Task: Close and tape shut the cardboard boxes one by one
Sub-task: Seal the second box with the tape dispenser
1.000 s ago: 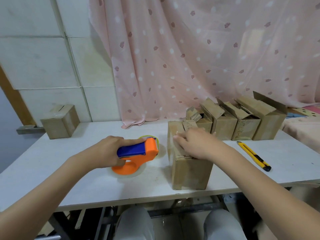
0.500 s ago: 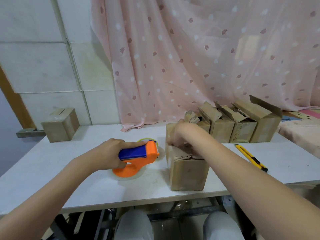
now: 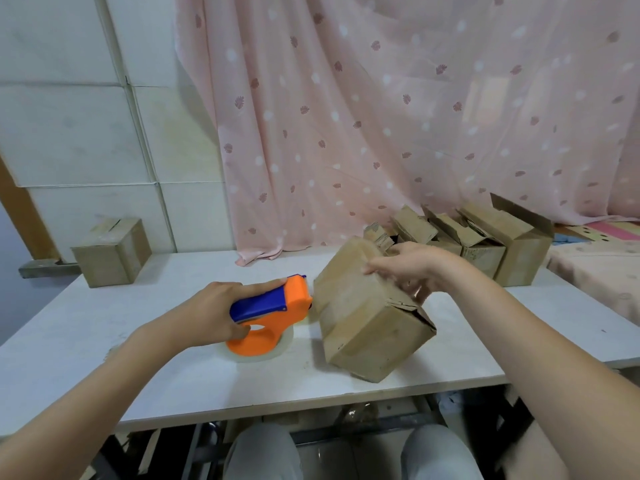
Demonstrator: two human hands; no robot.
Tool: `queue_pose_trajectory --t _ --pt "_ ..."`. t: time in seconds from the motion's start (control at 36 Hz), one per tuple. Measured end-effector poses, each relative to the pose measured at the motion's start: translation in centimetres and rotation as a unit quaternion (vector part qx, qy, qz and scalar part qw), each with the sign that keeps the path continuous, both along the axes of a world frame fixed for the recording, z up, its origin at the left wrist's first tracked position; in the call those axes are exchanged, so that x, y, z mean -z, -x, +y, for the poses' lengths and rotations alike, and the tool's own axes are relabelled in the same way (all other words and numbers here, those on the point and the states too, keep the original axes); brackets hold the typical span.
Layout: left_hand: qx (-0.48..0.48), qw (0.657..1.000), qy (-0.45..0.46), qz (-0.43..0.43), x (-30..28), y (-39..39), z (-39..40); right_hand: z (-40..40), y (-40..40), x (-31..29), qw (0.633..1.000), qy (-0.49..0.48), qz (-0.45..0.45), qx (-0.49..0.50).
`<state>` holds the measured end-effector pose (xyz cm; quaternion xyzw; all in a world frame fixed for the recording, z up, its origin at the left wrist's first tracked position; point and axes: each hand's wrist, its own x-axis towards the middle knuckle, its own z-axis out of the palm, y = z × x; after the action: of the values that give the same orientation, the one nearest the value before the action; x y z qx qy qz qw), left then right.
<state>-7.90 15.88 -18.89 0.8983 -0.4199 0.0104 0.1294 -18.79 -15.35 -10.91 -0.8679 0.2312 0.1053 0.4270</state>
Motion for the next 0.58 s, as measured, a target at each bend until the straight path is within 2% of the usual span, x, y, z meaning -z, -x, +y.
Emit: queue_pose_trajectory --t 0.08,0.36,0.58 --pt "0.007 1.000 -0.003 -0.006 -0.2 0.3 -0.5 -1.6 0.5 1.2 0.998 -0.037 -0.033 0.025" --pt "0.019 1.000 -0.006 -0.010 -0.2 0.2 -1.6 -3.4 1.6 6.1 0.975 -0.198 -0.045 0.086" --pt "0.018 1.000 -0.020 -0.001 -0.4 0.2 -2.1 -3.4 1.5 7.6 0.965 -0.244 -0.052 0.083"
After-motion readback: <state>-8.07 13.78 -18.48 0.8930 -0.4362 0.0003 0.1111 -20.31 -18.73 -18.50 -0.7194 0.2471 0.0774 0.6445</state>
